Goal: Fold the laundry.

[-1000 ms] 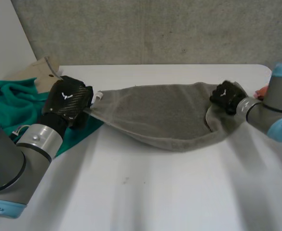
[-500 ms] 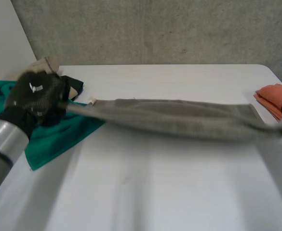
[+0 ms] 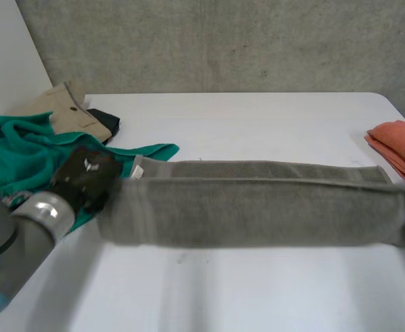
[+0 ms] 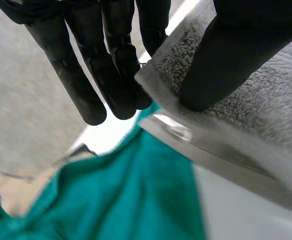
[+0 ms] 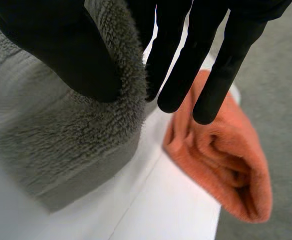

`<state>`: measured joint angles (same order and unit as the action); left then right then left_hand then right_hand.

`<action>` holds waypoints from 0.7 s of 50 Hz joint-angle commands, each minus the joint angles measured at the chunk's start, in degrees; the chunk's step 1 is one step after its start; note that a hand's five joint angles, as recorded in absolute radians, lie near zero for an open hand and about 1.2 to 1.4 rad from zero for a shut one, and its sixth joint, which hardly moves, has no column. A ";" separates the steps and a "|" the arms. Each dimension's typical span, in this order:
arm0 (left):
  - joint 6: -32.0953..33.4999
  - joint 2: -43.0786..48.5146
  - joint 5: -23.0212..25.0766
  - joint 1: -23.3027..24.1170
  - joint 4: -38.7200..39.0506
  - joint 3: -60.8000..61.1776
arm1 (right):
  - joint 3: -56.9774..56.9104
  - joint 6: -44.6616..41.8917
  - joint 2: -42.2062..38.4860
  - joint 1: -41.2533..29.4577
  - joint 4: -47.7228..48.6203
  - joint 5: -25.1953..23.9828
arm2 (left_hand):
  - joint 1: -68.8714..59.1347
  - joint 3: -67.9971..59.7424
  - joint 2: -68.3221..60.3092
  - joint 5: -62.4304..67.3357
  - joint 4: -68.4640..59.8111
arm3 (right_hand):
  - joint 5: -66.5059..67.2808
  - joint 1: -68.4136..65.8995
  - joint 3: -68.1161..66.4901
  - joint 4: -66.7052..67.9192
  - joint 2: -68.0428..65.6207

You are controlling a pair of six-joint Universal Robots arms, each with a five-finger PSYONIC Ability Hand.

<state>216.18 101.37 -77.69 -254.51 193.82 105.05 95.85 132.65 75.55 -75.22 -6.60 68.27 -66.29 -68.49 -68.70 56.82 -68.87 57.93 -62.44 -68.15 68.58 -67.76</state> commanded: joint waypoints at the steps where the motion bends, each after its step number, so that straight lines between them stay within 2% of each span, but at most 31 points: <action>1: -0.15 15.07 -1.49 2.79 5.25 -16.35 | -2.85 2.70 -6.11 -5.02 11.16 7.13 | -13.71 -11.51 -11.30 13.18 -11.13 | 12.07 -17.56 -11.85 11.42 -12.24; 7: 0.20 27.98 -6.06 6.04 3.06 -31.37 | -8.48 2.61 -13.23 -10.56 13.46 11.89 | -13.71 -11.51 -11.30 13.18 -11.13 | 12.07 -17.56 -11.85 11.42 -12.24; 13: 0.12 36.88 -7.03 6.31 2.44 -42.99 | -14.27 2.88 -20.08 -12.05 15.21 15.13 | -13.71 -11.51 -11.30 13.18 -11.13 | 12.07 -17.56 -11.85 11.42 -12.24; 14: 0.03 38.02 -6.95 6.48 2.44 -44.39 | -16.11 2.88 -21.66 -12.84 15.39 16.62 | -13.71 -11.51 -11.30 13.18 -11.13 | 0.97 -6.46 -0.75 0.32 -1.15; 16: 0.12 39.96 -7.03 6.83 2.44 -46.78 | -18.14 2.88 -23.07 -13.64 15.39 18.82 | 38.31 40.51 40.72 -38.84 40.89 | -56.35 50.87 56.58 -57.00 56.18; 17: 0.12 40.40 -7.12 7.10 2.44 -47.30 | -19.20 2.96 -23.60 -14.07 15.30 20.05 | 56.29 58.49 58.70 -56.82 58.87 | -57.93 52.44 58.15 -58.58 57.76; 18: 0.20 40.66 -7.03 7.36 2.44 -47.66 | -20.86 3.22 -24.22 -14.77 14.78 22.15 | 48.82 51.02 51.23 -49.35 51.40 | -57.93 52.44 58.15 -58.58 57.76; 19: 0.29 40.75 -7.21 7.97 2.52 -48.10 | -21.22 3.31 -24.22 -15.04 14.69 22.87 | 49.00 51.21 51.42 -49.54 51.59 | -57.93 52.44 58.15 -58.58 57.76; 20: -0.14 40.75 -7.21 8.15 2.52 -48.27 | -21.40 3.32 -24.14 -15.39 14.69 23.57 | 56.29 58.49 58.70 -56.82 58.87 | -57.93 52.44 58.15 -58.58 57.76; 22: -0.50 40.40 -7.30 8.59 2.52 -48.28 | -20.97 3.32 -23.44 -15.92 14.34 24.37 | 55.42 57.62 57.83 -55.96 58.00 | -57.93 52.44 58.15 -58.58 57.76; 25: -0.41 38.83 -7.39 9.29 2.35 -47.31 | -19.56 3.32 -22.12 -16.01 13.90 23.76 | 56.29 58.49 58.70 -56.82 58.87 | -57.93 52.44 58.15 -58.58 57.76; 30: -0.67 31.71 -7.65 9.21 1.29 -42.40 | -13.25 4.98 -10.63 -15.57 11.36 17.62 | 56.29 58.49 58.70 -56.82 58.87 | -57.93 52.44 58.15 -58.58 57.76; 35: -0.76 23.81 -7.47 8.94 1.03 -34.33 | -7.61 7.88 -4.28 -13.30 6.00 11.72 | 56.29 58.49 58.70 -56.82 58.87 | -57.93 52.44 58.15 -58.58 57.76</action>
<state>215.55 133.21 -85.27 -245.28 195.24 62.85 81.85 137.74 63.26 -90.80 4.57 86.65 -12.03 -12.22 -12.12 2.90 -11.75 2.68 -13.06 -11.96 12.03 -12.05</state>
